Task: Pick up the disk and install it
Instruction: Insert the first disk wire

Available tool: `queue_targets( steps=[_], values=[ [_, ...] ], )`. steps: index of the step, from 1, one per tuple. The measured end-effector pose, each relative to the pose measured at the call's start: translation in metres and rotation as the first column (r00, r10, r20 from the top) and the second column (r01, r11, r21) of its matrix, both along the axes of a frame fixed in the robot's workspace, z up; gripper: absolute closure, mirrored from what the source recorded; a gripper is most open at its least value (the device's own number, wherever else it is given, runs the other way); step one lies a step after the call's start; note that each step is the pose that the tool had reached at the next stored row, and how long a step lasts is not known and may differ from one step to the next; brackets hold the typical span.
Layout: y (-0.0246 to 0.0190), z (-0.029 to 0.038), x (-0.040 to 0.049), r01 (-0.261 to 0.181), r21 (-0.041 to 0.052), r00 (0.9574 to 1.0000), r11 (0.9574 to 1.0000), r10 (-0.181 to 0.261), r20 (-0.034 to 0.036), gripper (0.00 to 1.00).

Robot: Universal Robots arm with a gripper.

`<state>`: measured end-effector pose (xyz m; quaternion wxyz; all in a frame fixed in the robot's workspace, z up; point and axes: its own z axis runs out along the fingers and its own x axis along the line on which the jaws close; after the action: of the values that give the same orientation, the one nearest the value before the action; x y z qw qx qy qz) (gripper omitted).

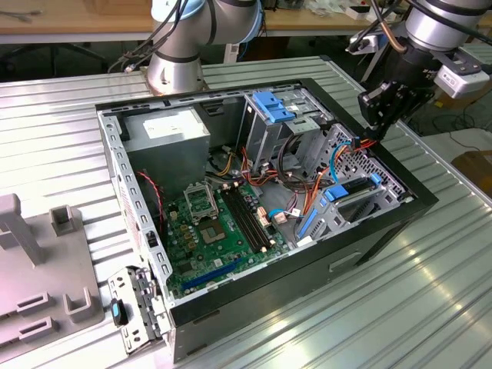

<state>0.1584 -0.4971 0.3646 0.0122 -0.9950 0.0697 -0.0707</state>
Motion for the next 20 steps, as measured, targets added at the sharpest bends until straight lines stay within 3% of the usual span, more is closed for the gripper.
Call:
queue_targets(
  steps=[10, 20],
  values=[
    [-0.0008, -0.0001, 0.0004, 0.006, -0.0002, 1.0000, 1.0000, -0.006, 0.0000, 0.77],
    [-0.0057, -0.0001, 0.0004, 0.007, -0.0003, 1.0000, 1.0000, -0.007, 0.0000, 0.77]
  ],
)
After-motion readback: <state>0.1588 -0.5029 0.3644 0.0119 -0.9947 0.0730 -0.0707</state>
